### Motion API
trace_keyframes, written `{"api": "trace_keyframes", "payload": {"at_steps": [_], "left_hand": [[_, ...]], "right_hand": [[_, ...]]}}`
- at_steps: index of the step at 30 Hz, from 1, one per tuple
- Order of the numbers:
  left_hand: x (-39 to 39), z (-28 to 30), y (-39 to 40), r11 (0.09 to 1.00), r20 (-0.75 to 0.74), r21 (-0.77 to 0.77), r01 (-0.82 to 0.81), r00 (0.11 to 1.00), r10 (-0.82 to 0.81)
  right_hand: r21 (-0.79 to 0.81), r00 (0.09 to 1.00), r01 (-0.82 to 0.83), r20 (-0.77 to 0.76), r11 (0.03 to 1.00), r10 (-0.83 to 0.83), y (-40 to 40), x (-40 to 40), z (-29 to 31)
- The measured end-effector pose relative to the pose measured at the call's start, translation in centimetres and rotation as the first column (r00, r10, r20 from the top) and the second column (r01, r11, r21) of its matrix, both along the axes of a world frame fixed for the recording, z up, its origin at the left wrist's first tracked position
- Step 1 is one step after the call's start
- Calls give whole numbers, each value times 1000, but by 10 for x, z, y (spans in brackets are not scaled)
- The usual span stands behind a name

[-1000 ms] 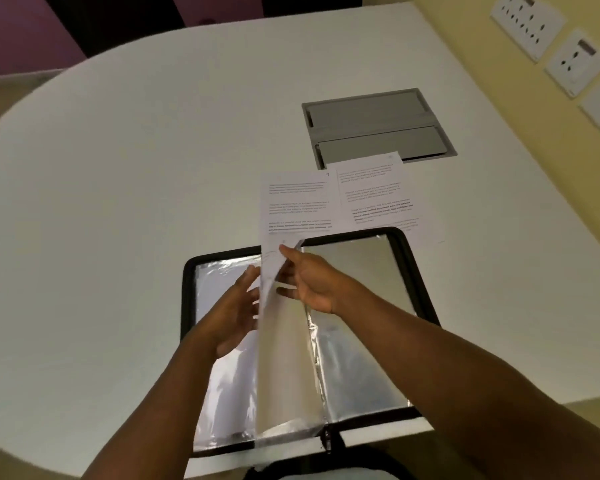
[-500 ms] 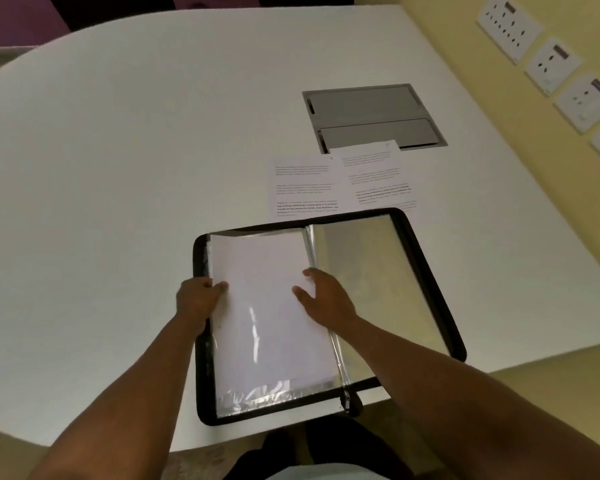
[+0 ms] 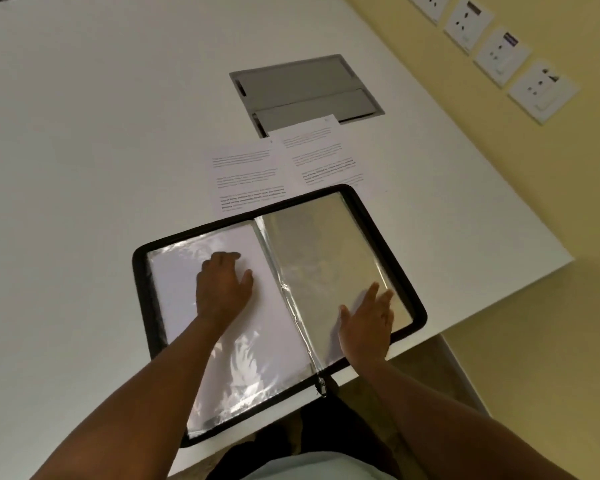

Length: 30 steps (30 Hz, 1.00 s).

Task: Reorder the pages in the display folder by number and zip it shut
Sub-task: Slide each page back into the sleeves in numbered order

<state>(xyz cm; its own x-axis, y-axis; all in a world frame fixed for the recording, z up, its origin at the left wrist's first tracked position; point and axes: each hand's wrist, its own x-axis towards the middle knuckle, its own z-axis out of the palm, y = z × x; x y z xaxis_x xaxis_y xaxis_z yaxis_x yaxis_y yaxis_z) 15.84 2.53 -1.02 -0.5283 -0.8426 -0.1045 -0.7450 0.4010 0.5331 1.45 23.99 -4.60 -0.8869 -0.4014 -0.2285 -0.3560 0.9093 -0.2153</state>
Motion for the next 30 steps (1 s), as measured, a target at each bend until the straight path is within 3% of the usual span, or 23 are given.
{"api": "trace_keyframes", "payload": {"at_steps": [6,10,14,18,26,30], "left_hand": [[-50,-7,-3,987,30,99,128,991,-132],[-81,-6,-7,977,44,166,133,989,-142],[-110,-7,-22,975,82,187,119,987,-136],[-130,-10,-41,982,116,174,69,989,-90],[-159,-7,-71,989,218,122,81,970,-106],[-168,1,-77,982,194,185,24,979,-61]], "right_hand": [[-339,993,64,120,939,-25,-18,-24,14],[-274,952,168,296,947,-83,-39,-68,30],[-85,902,77,430,993,-33,-61,-114,33],[-190,759,78,648,979,65,-84,-144,32],[-201,802,121,597,972,24,-130,-173,22],[-278,781,112,618,954,88,-151,-181,20]]}}
